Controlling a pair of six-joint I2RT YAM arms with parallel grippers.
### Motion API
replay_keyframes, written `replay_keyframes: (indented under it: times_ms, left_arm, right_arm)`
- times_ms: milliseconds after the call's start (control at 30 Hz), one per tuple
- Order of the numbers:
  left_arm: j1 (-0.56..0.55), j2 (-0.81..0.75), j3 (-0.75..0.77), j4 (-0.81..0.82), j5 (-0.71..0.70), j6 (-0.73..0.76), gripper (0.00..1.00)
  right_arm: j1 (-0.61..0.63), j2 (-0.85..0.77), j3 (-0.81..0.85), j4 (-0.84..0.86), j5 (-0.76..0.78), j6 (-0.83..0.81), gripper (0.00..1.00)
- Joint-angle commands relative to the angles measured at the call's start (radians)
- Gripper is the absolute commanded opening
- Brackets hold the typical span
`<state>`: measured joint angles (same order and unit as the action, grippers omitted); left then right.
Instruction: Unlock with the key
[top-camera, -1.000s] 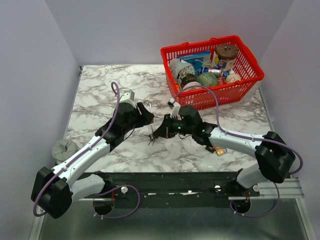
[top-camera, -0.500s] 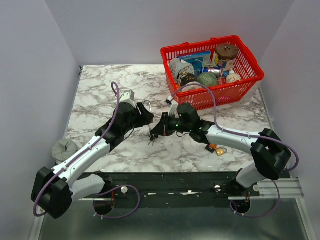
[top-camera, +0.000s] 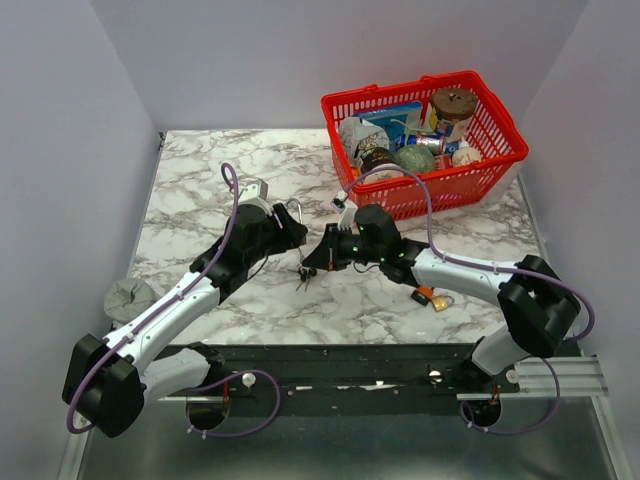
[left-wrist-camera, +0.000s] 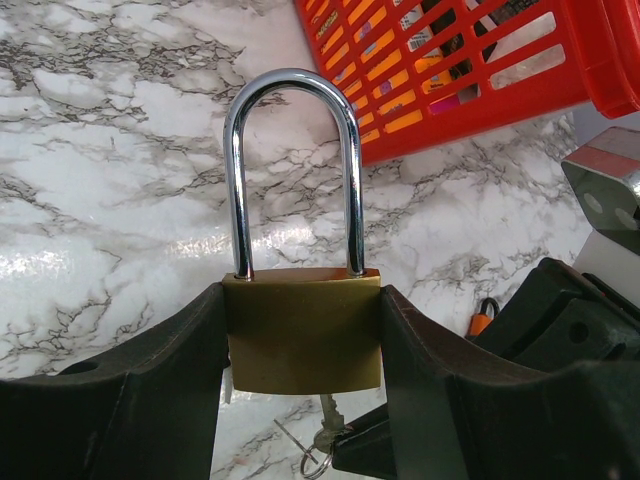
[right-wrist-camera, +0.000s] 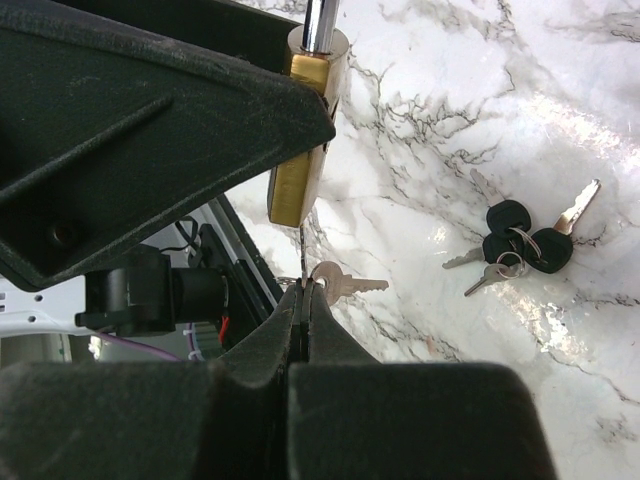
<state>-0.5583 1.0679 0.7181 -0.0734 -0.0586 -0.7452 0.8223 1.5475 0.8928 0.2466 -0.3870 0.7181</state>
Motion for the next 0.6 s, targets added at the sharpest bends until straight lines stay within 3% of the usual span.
replay_keyframes:
  times_ms: [0, 567]
  left_arm:
    - [0.003, -0.016, 0.011, 0.081, 0.013, 0.003, 0.01]
    - [0.001, -0.006, 0.009, 0.084, 0.029, -0.002, 0.01]
  right_arm:
    - [-0.011, 0.026, 0.026, 0.049, -0.018, 0.011, 0.01]
    - [-0.012, 0.040, 0.034, 0.077, -0.030, 0.010, 0.01]
